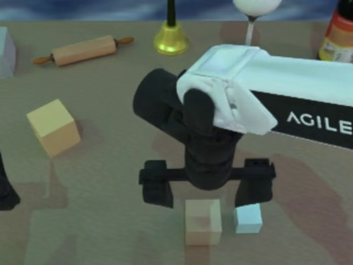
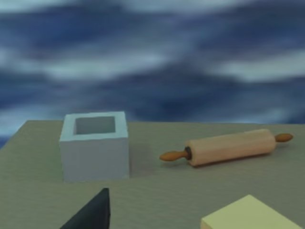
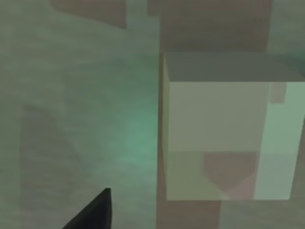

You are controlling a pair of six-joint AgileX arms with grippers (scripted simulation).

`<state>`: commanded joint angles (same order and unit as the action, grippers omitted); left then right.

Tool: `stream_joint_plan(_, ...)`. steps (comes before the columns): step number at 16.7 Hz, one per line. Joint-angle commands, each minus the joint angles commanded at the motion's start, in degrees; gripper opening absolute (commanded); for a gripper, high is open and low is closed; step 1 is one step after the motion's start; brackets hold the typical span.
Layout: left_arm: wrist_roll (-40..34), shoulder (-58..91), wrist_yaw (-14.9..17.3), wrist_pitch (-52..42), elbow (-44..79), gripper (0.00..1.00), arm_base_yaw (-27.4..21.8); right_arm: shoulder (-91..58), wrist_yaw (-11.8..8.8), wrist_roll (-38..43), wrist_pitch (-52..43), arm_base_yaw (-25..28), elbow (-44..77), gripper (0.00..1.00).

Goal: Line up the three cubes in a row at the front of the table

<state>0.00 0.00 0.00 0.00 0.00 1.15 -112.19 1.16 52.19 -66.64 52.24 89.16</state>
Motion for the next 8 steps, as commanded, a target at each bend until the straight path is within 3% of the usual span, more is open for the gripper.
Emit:
stream_joint_plan(4,0.8,1.6,0.1,-1.2,1.6,1.00,-0.2,1.5,0.7,-1.0,1.1,-1.0,-1.4,1.00)
stream_joint_plan(8,5.4,11.5,0.2,-7.9,11.3,1.00,-1.0,12.2,3.7,-6.6,6.4,-5.6,-9.2,1.00)
